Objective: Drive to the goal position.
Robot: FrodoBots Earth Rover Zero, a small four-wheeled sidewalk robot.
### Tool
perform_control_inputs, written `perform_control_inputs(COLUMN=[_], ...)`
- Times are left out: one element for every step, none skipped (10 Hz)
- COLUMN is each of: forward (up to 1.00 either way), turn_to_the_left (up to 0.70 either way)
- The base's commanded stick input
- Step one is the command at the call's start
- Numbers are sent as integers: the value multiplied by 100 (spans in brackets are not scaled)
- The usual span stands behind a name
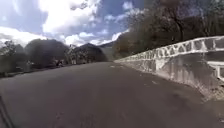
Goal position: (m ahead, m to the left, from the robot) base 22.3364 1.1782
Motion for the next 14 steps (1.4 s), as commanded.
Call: perform_control_inputs(forward=[70,70,70,70,70,70,70,70,70,70,70,70,70,70], turn_to_the_left=[0,0,6,17,27,27,27,27,27,0,0,0,0,0])
